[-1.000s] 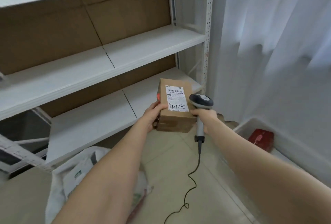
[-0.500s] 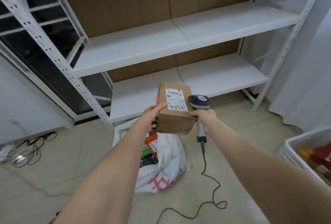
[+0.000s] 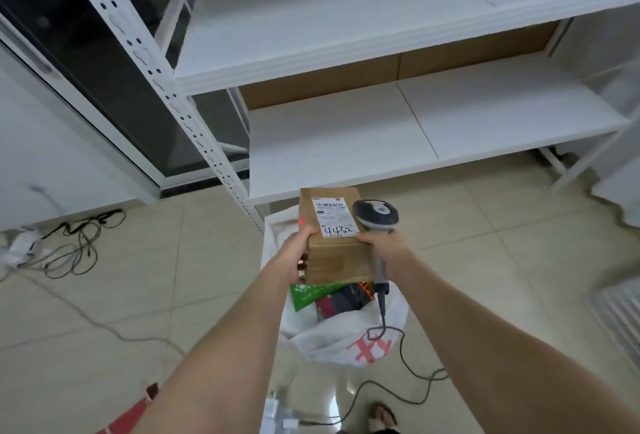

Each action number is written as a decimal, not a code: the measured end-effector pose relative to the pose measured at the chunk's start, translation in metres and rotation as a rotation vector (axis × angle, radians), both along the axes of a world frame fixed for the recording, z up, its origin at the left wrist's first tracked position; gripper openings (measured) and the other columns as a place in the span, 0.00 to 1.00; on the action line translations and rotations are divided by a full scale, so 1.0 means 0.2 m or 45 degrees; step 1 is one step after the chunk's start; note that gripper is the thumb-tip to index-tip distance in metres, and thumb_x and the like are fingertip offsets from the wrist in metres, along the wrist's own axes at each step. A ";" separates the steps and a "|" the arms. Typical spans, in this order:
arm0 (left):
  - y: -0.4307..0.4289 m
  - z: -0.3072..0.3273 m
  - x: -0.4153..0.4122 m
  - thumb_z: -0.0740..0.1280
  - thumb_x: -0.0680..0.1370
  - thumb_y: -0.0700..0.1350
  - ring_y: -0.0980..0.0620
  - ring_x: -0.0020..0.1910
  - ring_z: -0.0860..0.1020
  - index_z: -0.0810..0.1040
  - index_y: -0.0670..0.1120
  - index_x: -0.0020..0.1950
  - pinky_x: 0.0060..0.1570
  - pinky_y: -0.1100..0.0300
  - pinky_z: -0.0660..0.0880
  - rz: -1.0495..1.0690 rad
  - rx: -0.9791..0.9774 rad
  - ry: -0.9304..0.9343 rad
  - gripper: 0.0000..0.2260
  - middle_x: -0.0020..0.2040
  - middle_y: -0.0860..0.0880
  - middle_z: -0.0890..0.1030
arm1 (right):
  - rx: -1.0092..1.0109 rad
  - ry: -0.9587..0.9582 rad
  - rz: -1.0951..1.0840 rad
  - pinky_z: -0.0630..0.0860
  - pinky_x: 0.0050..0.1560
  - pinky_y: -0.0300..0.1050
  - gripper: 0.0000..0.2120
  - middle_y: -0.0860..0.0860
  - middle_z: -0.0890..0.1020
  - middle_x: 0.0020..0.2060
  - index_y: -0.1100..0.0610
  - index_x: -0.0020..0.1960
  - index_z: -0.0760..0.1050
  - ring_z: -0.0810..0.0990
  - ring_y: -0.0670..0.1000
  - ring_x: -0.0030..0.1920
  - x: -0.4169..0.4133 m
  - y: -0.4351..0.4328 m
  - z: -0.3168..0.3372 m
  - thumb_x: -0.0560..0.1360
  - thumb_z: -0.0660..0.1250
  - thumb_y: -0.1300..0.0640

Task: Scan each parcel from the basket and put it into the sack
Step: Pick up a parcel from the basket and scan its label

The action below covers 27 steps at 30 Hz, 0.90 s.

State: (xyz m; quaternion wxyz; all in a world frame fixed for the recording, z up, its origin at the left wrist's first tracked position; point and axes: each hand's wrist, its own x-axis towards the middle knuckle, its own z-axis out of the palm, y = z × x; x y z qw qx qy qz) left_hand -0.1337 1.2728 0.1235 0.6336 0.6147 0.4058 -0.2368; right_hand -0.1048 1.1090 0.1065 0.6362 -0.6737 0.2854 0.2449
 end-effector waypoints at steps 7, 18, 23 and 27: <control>0.19 -0.42 0.11 0.62 0.75 0.55 0.46 0.44 0.76 0.76 0.49 0.48 0.47 0.51 0.75 0.250 -0.109 0.092 0.11 0.44 0.45 0.76 | -0.123 -0.008 0.167 0.75 0.55 0.48 0.12 0.53 0.81 0.46 0.56 0.50 0.77 0.78 0.55 0.50 0.19 0.31 -0.40 0.69 0.76 0.59; 0.58 -1.20 0.17 0.56 0.81 0.55 0.42 0.56 0.75 0.77 0.46 0.60 0.58 0.52 0.71 0.091 0.507 0.201 0.18 0.62 0.40 0.75 | -0.712 0.048 0.827 0.63 0.69 0.54 0.23 0.57 0.64 0.69 0.54 0.68 0.71 0.63 0.61 0.69 0.27 0.71 -1.06 0.74 0.69 0.52; 0.77 -1.54 0.10 0.71 0.73 0.53 0.39 0.70 0.66 0.53 0.43 0.77 0.66 0.49 0.66 -0.059 0.712 0.450 0.40 0.72 0.39 0.64 | -0.803 -0.016 0.843 0.67 0.65 0.57 0.21 0.52 0.57 0.75 0.48 0.70 0.70 0.58 0.62 0.73 0.28 0.78 -1.24 0.77 0.63 0.55; 0.78 -1.70 0.09 0.70 0.73 0.47 0.41 0.57 0.76 0.73 0.43 0.64 0.56 0.52 0.73 -0.104 0.508 0.394 0.22 0.59 0.39 0.77 | -0.889 -0.039 0.927 0.66 0.66 0.57 0.21 0.48 0.54 0.77 0.48 0.71 0.69 0.55 0.62 0.74 0.30 0.83 -1.29 0.78 0.61 0.54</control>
